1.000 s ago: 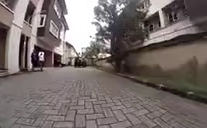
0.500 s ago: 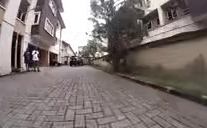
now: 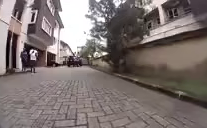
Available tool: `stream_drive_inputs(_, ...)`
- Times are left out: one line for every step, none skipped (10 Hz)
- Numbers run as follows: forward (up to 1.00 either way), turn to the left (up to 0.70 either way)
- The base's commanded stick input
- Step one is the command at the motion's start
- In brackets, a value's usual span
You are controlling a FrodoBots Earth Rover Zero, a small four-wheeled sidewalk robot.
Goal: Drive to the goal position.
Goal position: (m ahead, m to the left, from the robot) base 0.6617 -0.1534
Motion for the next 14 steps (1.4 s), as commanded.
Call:
stream_drive_inputs(0.7, 0.0)
stream_drive_inputs(0.7, 0.05)
stream_drive_inputs(0.7, 0.21)
stream_drive_inputs(0.7, 0.32)
stream_drive_inputs(0.7, 0.12)
stream_drive_inputs(0.7, 0.0)
stream_drive_inputs(0.7, 0.0)
stream_drive_inputs(0.7, 0.0)
stream_drive_inputs(0.7, 0.0)
stream_drive_inputs(0.7, 0.0)
stream_drive_inputs(0.7, 0.0)
stream_drive_inputs(0.7, 0.0)
stream_drive_inputs(0.7, 0.0)
stream_drive_inputs(0.7, 0.0)
